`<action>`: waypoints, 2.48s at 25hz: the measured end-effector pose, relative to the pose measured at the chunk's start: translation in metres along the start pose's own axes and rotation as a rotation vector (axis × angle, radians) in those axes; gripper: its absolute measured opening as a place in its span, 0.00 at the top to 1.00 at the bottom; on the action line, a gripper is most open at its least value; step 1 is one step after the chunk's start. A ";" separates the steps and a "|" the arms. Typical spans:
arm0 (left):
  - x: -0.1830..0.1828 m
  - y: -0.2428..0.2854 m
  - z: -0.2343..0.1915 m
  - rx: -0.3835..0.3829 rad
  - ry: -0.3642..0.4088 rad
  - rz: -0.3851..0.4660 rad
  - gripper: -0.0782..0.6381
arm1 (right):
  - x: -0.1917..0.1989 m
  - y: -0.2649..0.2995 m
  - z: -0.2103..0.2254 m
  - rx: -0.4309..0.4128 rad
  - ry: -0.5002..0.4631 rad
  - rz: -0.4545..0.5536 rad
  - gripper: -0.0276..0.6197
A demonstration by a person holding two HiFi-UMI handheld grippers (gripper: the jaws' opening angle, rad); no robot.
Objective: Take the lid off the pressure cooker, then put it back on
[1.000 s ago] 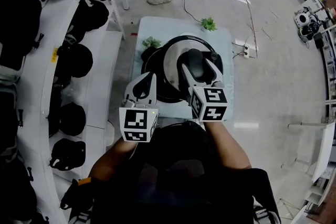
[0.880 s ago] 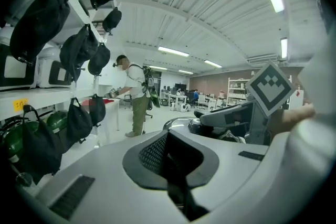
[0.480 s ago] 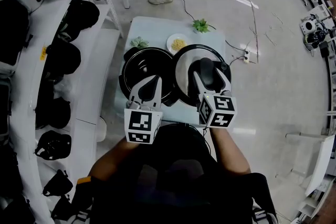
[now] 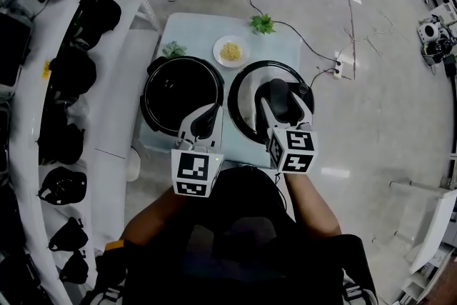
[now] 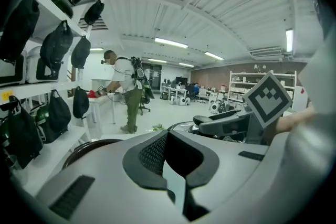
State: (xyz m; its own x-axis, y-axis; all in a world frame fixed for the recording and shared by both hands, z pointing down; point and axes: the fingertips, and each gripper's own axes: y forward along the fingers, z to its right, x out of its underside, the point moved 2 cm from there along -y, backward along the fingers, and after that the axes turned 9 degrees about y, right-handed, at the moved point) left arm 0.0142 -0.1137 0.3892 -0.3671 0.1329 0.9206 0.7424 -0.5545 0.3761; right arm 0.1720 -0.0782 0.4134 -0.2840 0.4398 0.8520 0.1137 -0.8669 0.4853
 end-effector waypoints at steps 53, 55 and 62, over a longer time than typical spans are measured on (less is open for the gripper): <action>0.106 0.053 0.084 -0.086 -0.088 -0.336 0.88 | 0.152 0.101 0.042 -0.217 -0.103 -0.325 0.49; 0.106 0.057 0.086 -0.083 -0.091 -0.340 0.88 | 0.155 0.102 0.044 -0.218 -0.099 -0.333 0.49; 0.108 0.063 0.089 -0.086 -0.098 -0.346 0.88 | 0.164 0.102 0.048 -0.216 -0.112 -0.345 0.49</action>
State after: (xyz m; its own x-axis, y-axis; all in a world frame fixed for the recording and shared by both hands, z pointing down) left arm 0.0716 -0.0611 0.5214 -0.5294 0.4001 0.7481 0.5324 -0.5299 0.6601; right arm 0.1828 -0.0831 0.6120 -0.1641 0.7256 0.6683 -0.1760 -0.6881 0.7039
